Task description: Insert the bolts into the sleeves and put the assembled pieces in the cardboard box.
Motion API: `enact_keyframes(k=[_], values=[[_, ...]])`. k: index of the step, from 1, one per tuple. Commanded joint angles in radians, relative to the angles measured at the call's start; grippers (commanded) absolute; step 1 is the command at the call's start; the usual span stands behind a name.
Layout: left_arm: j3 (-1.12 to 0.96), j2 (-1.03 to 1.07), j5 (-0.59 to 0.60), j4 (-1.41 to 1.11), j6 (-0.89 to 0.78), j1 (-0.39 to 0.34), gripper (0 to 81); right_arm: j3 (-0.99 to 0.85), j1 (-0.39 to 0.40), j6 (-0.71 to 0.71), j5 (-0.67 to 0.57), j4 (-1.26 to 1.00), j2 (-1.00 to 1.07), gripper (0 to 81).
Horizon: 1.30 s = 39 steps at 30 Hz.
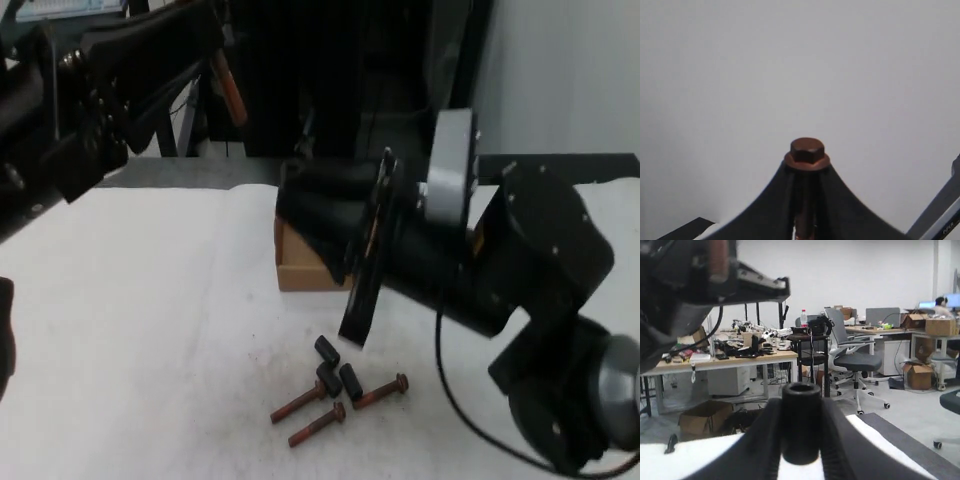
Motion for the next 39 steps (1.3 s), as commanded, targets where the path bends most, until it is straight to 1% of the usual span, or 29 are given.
enact_keyframes(k=[1,2,4,6,12,14,16,20,23,29,39], values=[[-0.008,-0.005,0.061,-0.031,0.023,-0.002,0.4,0.008,0.05,-0.224,0.021,-0.018,-0.008,0.8],[-0.008,-0.005,0.088,-0.031,0.04,-0.002,0.4,0.008,0.062,-0.256,0.046,-0.019,-0.008,0.8],[-0.008,-0.005,0.149,-0.031,0.11,-0.002,0.4,0.008,0.076,-0.269,0.099,-0.019,-0.008,0.8],[-0.008,-0.005,0.183,-0.031,0.185,-0.002,0.4,0.008,0.077,-0.265,0.105,-0.019,-0.008,0.8],[-0.008,-0.005,0.181,-0.011,0.317,-0.002,0.4,0.008,0.077,-0.262,0.105,-0.019,-0.008,0.8],[-0.008,-0.005,0.186,0.039,0.371,-0.002,0.4,0.008,0.077,-0.262,0.095,-0.019,-0.008,0.8],[-0.008,-0.005,0.209,0.123,0.463,-0.002,0.4,0.008,0.077,-0.262,0.072,-0.019,-0.008,0.8],[-0.008,-0.005,0.207,0.255,0.612,-0.004,0.4,0.008,0.077,-0.249,0.036,-0.019,-0.008,0.8],[-0.008,-0.005,0.208,0.277,0.632,-0.009,0.4,0.008,0.077,-0.221,0.036,-0.019,-0.008,0.8],[-0.008,-0.005,0.208,0.285,0.634,-0.038,0.4,0.008,0.077,-0.221,0.036,0.024,-0.008,0.8],[-0.005,-0.005,0.208,0.292,0.634,-0.048,0.4,0.006,0.077,-0.218,0.036,0.036,-0.008,0.8]])
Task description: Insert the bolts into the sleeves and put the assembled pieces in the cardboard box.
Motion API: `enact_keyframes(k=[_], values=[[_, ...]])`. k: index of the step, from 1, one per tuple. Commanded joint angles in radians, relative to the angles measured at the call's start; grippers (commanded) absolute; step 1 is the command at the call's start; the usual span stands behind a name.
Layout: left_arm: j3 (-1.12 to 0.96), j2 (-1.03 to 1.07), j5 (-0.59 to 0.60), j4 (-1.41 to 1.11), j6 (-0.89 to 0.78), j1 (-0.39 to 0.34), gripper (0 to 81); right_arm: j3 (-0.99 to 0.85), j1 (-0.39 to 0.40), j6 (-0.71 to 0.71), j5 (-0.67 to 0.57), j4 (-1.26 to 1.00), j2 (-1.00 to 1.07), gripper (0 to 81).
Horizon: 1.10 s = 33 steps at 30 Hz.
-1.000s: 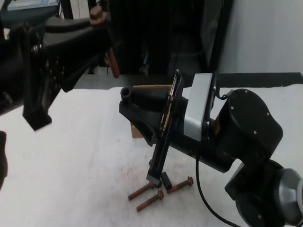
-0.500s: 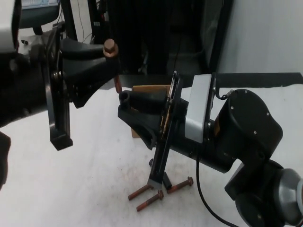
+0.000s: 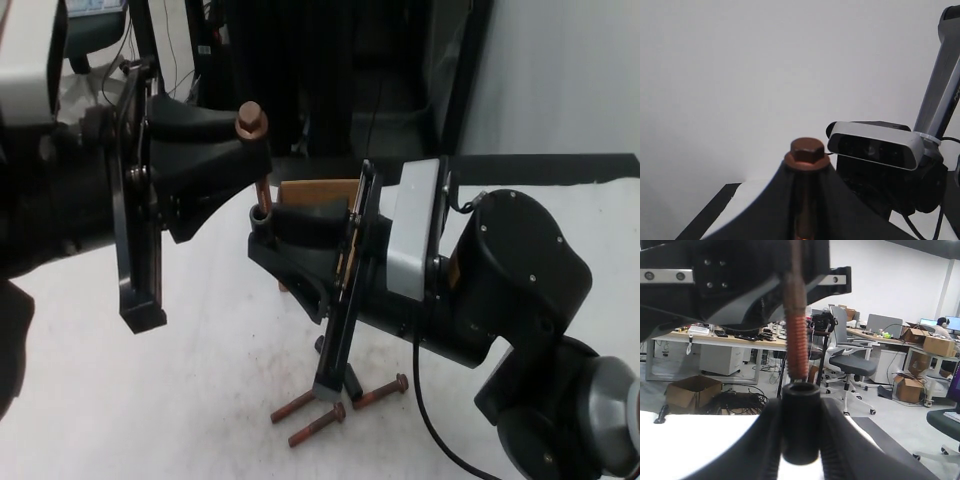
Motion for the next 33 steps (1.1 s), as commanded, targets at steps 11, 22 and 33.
enact_keyframes(k=[11,22,33], values=[[-0.005,-0.005,0.003,0.001,0.0,-0.004,0.4,-0.002,0.002,0.006,0.0,-0.001,-0.008,0.8],[-0.005,-0.005,0.003,0.076,0.049,-0.004,0.4,-0.002,0.002,0.006,0.0,-0.001,-0.008,0.8],[-0.005,-0.005,-0.023,0.074,0.069,-0.004,0.4,-0.002,-0.007,0.006,0.0,0.069,-0.008,0.8]])
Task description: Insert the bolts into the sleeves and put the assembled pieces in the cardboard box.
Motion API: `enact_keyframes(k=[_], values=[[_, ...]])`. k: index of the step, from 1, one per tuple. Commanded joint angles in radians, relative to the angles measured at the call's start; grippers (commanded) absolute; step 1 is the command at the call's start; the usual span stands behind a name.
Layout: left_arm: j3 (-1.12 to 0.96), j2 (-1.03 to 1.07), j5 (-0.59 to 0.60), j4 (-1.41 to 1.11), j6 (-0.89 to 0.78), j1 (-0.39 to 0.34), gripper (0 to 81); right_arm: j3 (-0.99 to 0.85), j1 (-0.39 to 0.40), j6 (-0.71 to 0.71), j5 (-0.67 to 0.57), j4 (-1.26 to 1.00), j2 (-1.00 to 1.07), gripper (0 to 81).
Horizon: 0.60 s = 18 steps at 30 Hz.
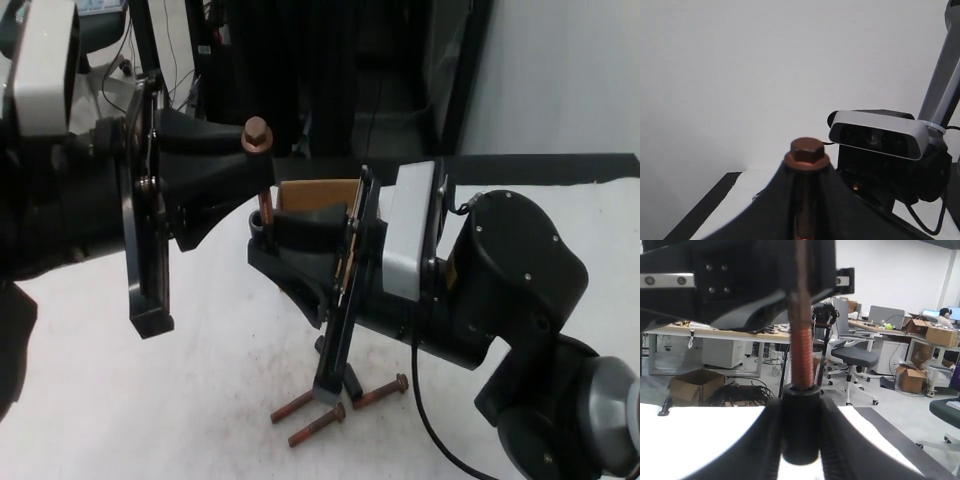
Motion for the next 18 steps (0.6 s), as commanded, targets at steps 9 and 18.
enact_keyframes(k=[9,18], values=[[-0.005,-0.005,-0.017,-0.004,0.007,-0.003,0.4,-0.002,-0.04,0.005,-0.016,0.003,-0.008,0.8],[-0.005,-0.005,-0.044,-0.004,0.007,-0.003,0.4,-0.002,-0.035,0.005,-0.026,0.005,-0.008,0.8]])
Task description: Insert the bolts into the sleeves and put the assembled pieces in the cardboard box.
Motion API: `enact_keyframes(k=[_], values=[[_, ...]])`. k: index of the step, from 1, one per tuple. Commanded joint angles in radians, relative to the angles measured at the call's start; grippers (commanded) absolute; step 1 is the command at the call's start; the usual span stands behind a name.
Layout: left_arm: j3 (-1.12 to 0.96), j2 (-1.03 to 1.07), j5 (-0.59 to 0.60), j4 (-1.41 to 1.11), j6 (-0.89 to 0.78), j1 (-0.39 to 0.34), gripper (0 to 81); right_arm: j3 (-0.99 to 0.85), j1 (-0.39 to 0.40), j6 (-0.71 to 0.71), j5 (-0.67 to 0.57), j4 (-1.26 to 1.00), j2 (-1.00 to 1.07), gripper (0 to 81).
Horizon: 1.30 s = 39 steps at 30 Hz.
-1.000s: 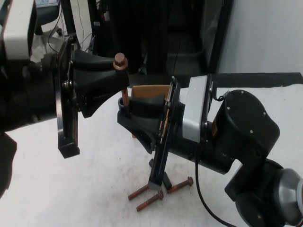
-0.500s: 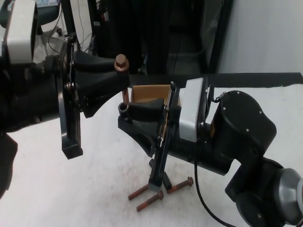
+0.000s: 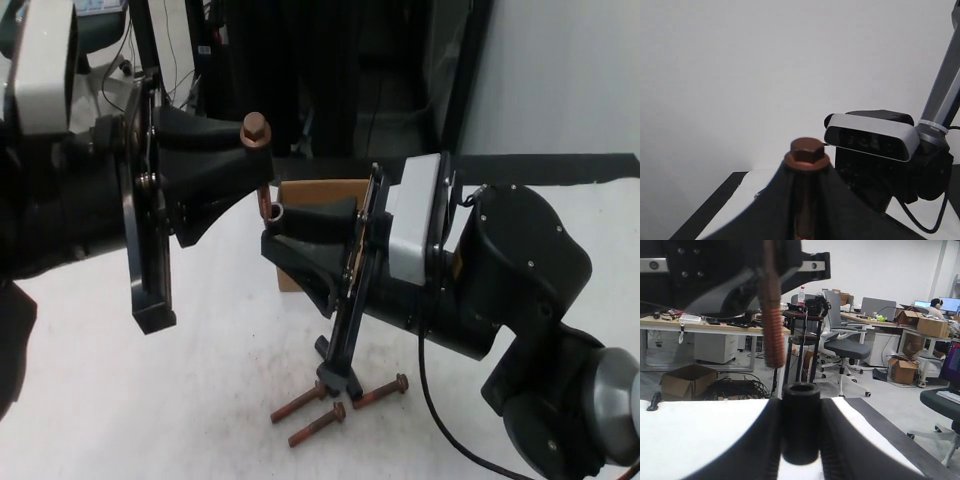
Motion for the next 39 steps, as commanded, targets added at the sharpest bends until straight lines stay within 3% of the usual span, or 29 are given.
enact_keyframes(k=[1,15,39], values=[[-0.005,-0.005,-0.015,-0.005,0.002,-0.003,0.4,-0.002,0.002,0.004,-0.02,-0.018,-0.008,0.8],[-0.005,-0.005,-0.012,0.128,0.066,-0.003,0.4,-0.002,0.002,0.004,-0.038,-0.018,-0.008,0.8],[-0.005,-0.005,-0.057,0.13,0.091,-0.003,0.4,-0.007,0.002,0.046,-0.038,-0.018,-0.008,0.8]])
